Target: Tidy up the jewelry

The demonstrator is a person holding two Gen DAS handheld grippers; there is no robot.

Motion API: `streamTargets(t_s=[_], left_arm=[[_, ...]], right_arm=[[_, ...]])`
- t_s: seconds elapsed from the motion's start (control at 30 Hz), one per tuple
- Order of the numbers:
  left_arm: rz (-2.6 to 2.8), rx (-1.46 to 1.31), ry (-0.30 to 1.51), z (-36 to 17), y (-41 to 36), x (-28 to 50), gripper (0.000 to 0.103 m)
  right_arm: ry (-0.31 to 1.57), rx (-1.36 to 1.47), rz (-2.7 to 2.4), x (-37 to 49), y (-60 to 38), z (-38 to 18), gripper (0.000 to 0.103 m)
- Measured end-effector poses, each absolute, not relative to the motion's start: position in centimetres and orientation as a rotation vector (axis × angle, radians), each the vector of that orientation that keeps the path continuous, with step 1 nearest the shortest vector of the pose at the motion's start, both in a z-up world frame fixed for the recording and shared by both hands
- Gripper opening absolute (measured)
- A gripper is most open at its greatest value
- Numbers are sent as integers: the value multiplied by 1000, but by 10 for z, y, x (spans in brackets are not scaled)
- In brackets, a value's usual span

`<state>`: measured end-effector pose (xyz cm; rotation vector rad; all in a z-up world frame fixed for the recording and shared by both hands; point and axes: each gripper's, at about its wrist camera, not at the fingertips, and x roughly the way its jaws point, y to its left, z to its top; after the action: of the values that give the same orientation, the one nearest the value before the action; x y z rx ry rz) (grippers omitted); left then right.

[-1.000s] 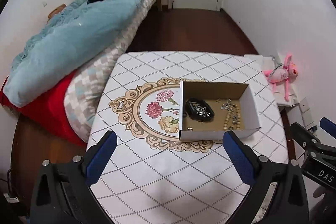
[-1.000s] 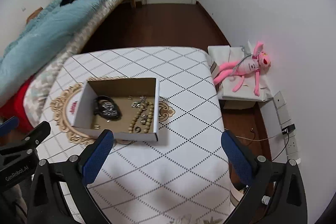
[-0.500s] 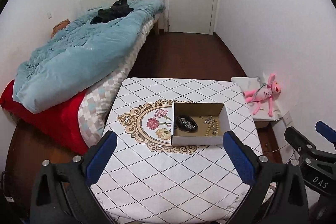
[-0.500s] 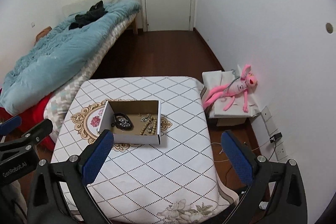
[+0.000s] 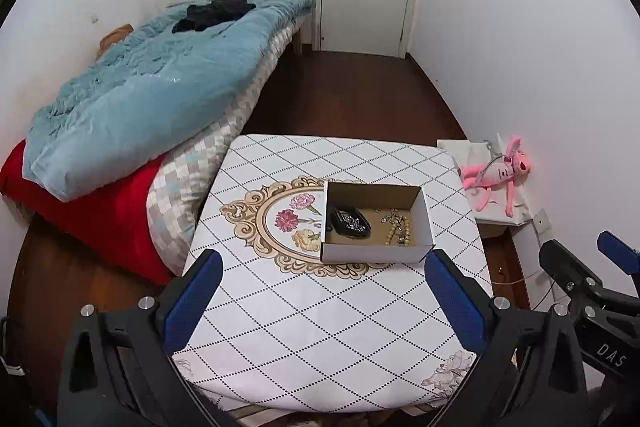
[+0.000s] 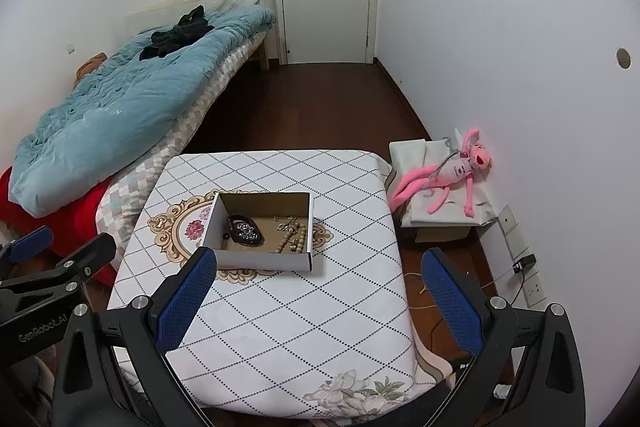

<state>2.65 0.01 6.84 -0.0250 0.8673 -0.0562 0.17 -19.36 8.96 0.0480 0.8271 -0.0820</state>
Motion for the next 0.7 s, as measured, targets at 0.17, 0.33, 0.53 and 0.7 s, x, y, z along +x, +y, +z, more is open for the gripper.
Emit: streamTargets(t_s=[0.17,0.33,0.53,0.7], left_arm=[[-66,-27,910,61,-6,42,103],[-62,-28,957,48,-8,63,103],[-40,-11,1006,30,-12,89,103],[-36,9,1041,20,-16,105,103]], right_arm=[[851,53,-88,14,-197,83,103],[872,60,-107,36,-201,76,103],[911,46,-116,71,-202,58,103],[955,43,-107,93,-202,41,103]])
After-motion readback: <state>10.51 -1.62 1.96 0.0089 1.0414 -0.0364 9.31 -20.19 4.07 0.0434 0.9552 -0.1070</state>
